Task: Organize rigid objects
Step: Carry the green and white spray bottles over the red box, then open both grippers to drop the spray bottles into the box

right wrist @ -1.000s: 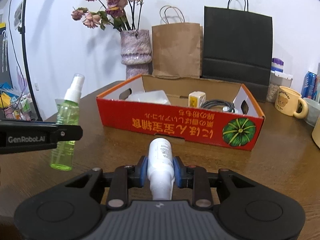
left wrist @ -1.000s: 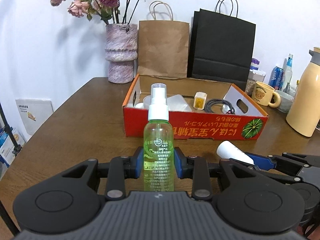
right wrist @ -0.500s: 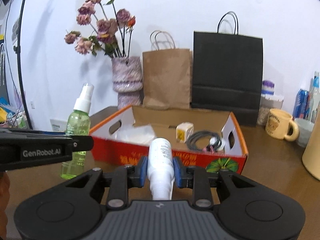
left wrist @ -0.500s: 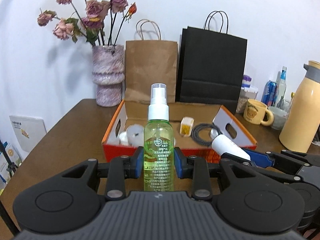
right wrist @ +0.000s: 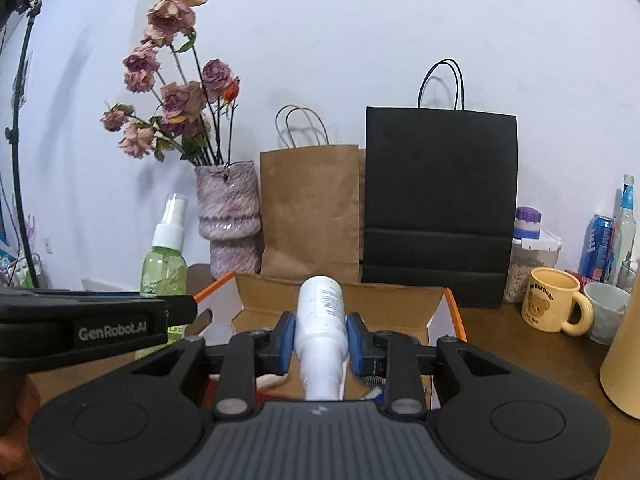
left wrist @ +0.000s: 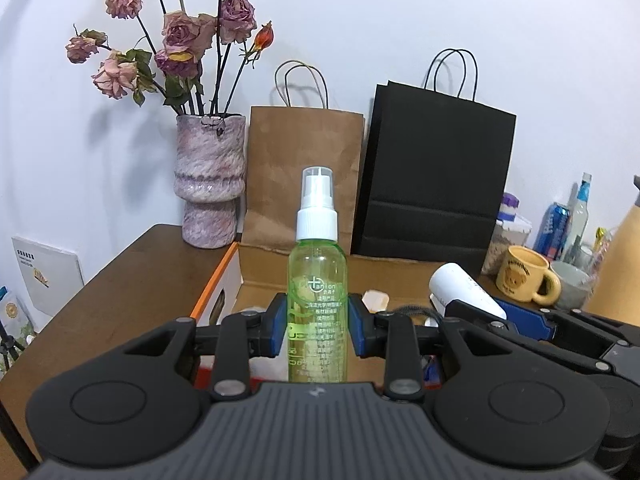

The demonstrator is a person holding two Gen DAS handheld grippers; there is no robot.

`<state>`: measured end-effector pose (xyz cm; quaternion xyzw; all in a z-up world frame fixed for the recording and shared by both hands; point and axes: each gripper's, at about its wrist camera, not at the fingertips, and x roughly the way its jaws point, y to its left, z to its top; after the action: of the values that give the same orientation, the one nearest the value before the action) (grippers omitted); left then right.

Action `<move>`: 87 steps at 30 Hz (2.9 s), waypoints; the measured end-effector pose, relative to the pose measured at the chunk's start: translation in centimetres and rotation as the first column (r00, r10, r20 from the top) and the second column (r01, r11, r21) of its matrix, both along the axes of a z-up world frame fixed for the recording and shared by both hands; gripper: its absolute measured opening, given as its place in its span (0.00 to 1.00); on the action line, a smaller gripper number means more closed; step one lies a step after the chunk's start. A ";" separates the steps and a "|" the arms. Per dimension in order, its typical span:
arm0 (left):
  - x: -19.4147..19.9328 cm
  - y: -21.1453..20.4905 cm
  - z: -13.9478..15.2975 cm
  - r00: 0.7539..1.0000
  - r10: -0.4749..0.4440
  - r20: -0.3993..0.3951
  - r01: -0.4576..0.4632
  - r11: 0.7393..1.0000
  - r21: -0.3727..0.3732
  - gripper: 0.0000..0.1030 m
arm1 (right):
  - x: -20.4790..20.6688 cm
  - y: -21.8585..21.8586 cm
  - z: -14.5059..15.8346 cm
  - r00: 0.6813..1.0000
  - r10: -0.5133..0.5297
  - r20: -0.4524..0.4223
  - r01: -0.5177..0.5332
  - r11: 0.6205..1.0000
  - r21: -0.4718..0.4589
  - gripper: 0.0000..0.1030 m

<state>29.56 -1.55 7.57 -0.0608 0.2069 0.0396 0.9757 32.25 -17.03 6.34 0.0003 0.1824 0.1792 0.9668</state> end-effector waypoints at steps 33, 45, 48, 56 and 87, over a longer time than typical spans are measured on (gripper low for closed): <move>12.3 2.6 -3.9 0.991 0.065 -0.117 -0.061 0.997 0.044 0.31 | 11.5 0.7 -4.4 0.993 -0.044 -0.105 0.039 0.998 -0.050 0.26; 11.3 1.8 -3.1 0.993 0.090 -0.073 -0.079 0.987 0.140 1.00 | 12.0 -0.2 -4.8 0.989 -0.062 -0.131 0.053 0.996 -0.074 0.89; 11.4 1.9 -2.9 0.991 0.110 -0.074 -0.098 0.984 0.148 1.00 | 11.9 -0.5 -4.4 0.991 -0.077 -0.114 0.068 0.995 -0.077 0.97; 11.7 2.3 -2.9 0.989 0.124 -0.079 -0.112 0.983 0.145 1.00 | 12.1 -0.5 -4.5 0.989 -0.085 -0.120 0.074 0.993 -0.090 1.00; 1.3 3.1 0.3 0.997 0.072 0.036 -0.075 0.992 0.098 1.00 | 2.4 -2.8 0.1 0.999 -0.046 0.016 0.047 0.997 -0.053 1.00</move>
<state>30.85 1.59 7.83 -0.0205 0.1864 0.0849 0.9786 34.66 -19.80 6.39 -0.0227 0.1800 0.1518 0.9716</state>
